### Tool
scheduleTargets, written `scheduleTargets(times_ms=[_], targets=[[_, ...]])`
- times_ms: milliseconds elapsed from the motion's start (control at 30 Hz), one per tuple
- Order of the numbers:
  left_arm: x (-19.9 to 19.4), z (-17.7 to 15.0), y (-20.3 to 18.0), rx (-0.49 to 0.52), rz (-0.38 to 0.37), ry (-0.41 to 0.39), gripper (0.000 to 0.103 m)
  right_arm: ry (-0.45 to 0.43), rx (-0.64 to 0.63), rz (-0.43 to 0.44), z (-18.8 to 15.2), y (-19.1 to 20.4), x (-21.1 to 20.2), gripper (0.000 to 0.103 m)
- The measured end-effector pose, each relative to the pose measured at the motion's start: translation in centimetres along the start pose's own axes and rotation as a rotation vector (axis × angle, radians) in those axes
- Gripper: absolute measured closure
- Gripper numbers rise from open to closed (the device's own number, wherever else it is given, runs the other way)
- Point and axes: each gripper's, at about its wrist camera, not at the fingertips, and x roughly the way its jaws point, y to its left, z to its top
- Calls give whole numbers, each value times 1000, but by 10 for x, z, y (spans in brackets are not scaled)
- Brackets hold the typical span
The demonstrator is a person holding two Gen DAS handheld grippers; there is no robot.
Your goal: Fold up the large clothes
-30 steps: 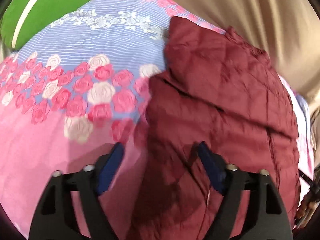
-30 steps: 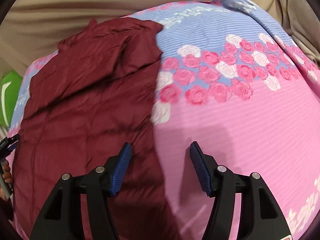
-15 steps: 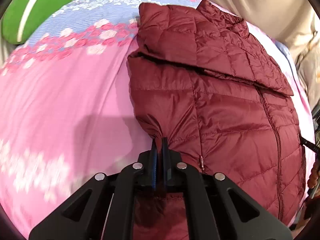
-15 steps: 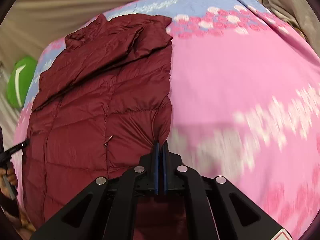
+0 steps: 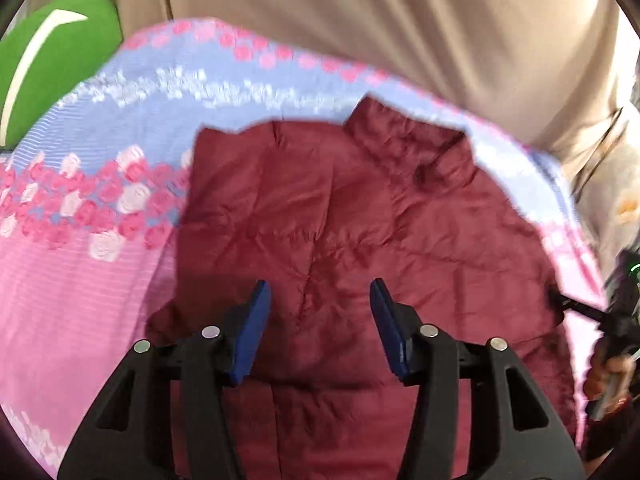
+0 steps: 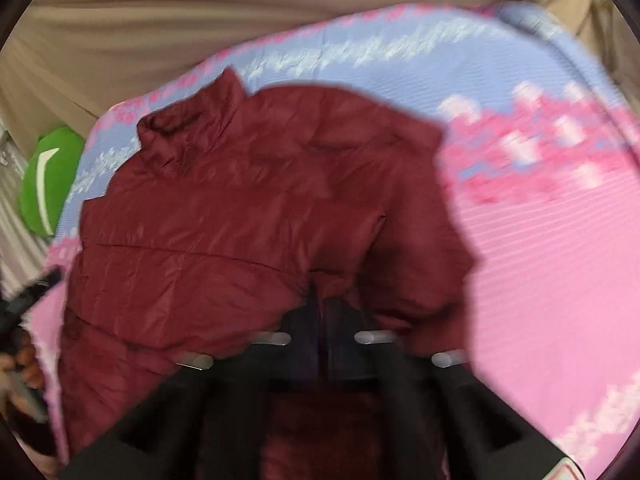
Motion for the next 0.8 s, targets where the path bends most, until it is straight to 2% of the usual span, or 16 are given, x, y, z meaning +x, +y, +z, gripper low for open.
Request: scheduleTargets(times_ms=[100,133,167,233,267,333,400,467,533,667,733,800], targets=[[28,-1,2,16,35,44,57,-149,-63,-17,2,14,-25,102],[36,-3,4,18,38,61,60,-167,-54,-27,4,11,-27,102],[40,-6,6,18,34,65,60,-135,-30,-26,5,4,-17,102],[41,-9,0,53,53,49,60,-11,-10,-63,2,-9,22,103],[42,-11,-5,76,75,50,60,-17,-20,-64,-3,-10,31,103],[43,-12,-8,98,90,47,60,-15,-65,-121,-1,0,26,101],[37,-10,-5,92,85,59,60,-36,-57,-172,5,7,11,97],[24,-1,-2,76,52,53,62,-103,-72,-206,13,16,-9,90],[10,14,-8,87,26,13,60,-139,-97,-182,29,28,-22,86],[7,60,-32,140,-2,-77,53,-129,-161,-16,74,68,-10,86],[26,79,-38,138,-32,-53,53,-83,-210,26,97,97,23,87],[59,97,-41,107,-61,10,53,-13,-227,59,106,116,55,95]])
